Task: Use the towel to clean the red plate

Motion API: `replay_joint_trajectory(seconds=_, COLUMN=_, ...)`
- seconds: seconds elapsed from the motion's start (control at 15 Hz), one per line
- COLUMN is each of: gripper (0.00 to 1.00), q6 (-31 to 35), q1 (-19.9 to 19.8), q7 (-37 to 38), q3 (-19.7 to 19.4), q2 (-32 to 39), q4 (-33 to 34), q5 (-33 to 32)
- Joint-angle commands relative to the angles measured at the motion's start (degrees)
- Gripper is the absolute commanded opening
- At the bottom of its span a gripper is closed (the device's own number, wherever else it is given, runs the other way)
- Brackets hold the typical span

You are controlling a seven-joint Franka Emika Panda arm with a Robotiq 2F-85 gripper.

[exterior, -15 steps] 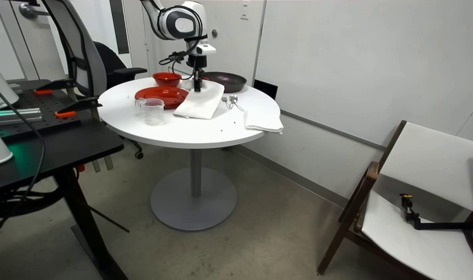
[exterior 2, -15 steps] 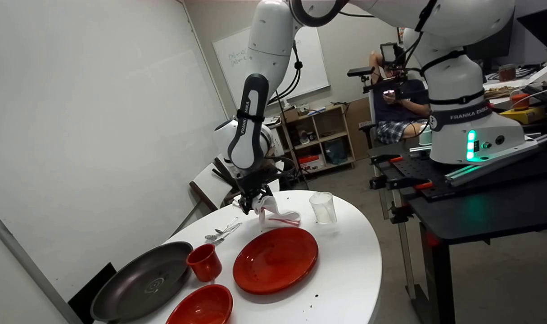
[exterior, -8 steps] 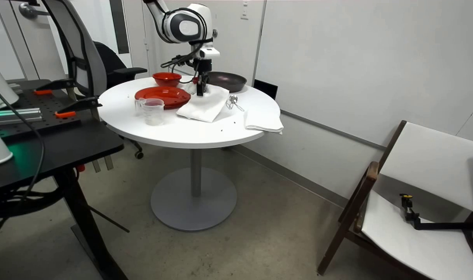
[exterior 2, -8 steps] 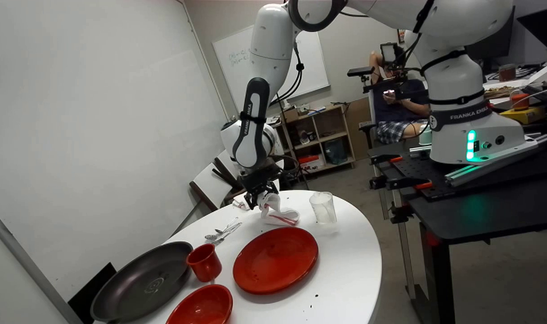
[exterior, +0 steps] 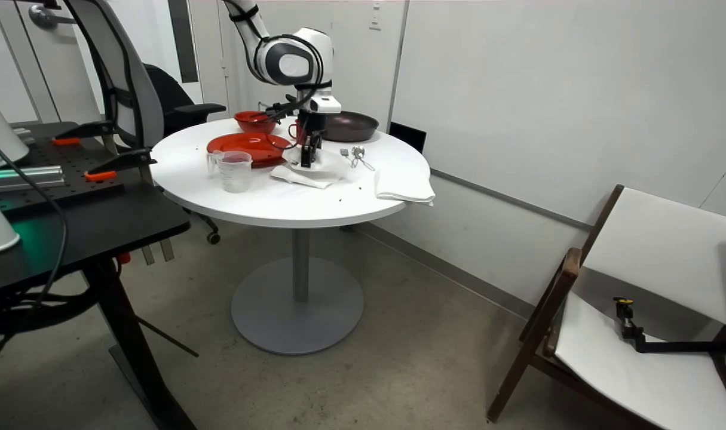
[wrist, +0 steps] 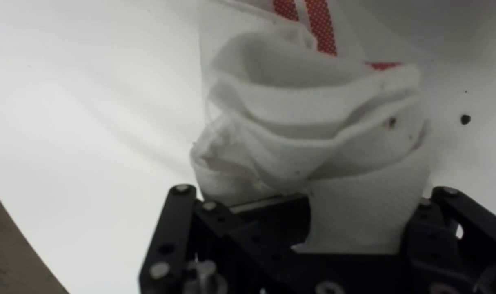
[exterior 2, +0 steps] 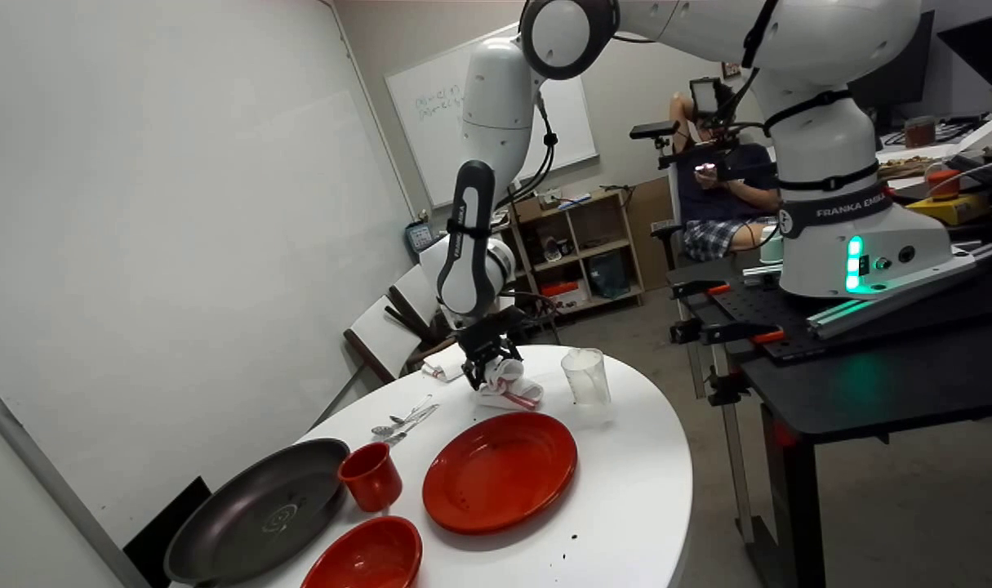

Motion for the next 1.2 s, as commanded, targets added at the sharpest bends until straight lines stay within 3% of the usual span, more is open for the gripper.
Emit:
replay_joint_trajectory(seconds=0.0, gripper=0.02, q6=-0.3, q1=-2.2, q7=-3.9, q3=1.3, q2=2.5, q4=3.1, q5=-0.3)
replay_joint_trajectory(seconds=0.13, gripper=0.04, q6=-0.6, q1=-2.3, q7=-5.0, q3=1.2, q2=3.1, q4=3.8, q5=-0.3)
replay_joint_trajectory(seconds=0.2, gripper=0.28, q6=-0.7, q1=-2.3, q7=-5.4, q3=1.2, q2=3.3, q4=3.9, q5=-0.2)
replay_joint_trajectory(seconds=0.33, gripper=0.31, q6=-0.6, q1=-2.3, q7=-6.2, q3=1.3, q2=3.5, q4=4.2, q5=-0.1)
replay_joint_trajectory(seconds=0.93, gripper=0.95, q6=-2.2, q1=0.1, q7=-6.5, q3=-0.9, q2=0.5, q4=2.2, q5=-1.0)
replay_joint_trajectory(seconds=1.13, gripper=1.0, q6=-3.8, q1=-0.1, q7=-8.8, q3=-0.3, q2=-3.1, q4=-0.7, q5=-1.4)
